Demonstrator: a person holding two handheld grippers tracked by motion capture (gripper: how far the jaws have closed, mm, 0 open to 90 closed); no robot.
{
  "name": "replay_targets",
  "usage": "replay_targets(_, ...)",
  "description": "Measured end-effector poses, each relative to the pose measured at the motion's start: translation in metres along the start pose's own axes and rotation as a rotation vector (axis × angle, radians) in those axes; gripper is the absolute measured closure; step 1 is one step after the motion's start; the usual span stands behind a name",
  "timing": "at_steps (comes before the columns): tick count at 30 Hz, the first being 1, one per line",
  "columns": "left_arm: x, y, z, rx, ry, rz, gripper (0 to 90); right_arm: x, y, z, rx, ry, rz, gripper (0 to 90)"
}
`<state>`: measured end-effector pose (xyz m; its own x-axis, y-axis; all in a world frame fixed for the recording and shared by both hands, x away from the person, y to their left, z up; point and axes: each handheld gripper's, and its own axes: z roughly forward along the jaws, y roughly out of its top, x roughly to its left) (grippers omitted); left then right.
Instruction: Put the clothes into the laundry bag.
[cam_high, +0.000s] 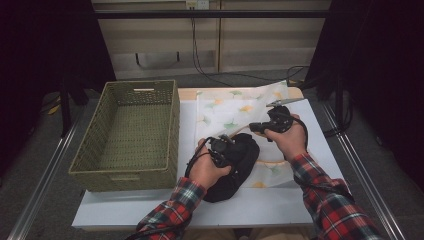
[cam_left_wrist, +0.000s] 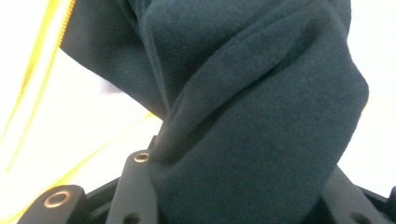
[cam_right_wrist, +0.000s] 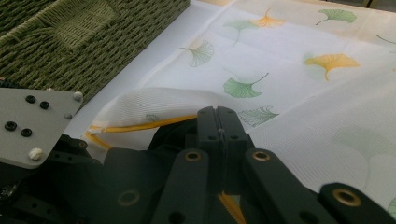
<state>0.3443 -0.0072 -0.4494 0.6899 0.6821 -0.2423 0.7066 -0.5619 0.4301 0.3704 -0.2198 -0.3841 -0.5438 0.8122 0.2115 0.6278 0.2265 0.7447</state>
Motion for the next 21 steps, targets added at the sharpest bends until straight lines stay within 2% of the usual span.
replay_targets(8,0.001,0.006,-0.009,-0.051,-0.031,-0.039,60.9,0.001,0.0,0.0,0.0,0.006,0.0,90.0)
replay_targets(10,0.002,0.009,-0.011,-0.058,-0.036,-0.028,61.1,0.002,-0.001,0.0,-0.001,0.008,0.002,90.0)
replay_targets(17,0.003,0.015,-0.011,-0.074,-0.058,-0.036,61.0,0.004,-0.002,0.001,0.004,0.007,0.004,90.0)
replay_targets(21,0.004,0.018,-0.007,-0.081,-0.051,-0.037,61.0,0.004,-0.002,0.0,0.0,0.008,0.004,90.0)
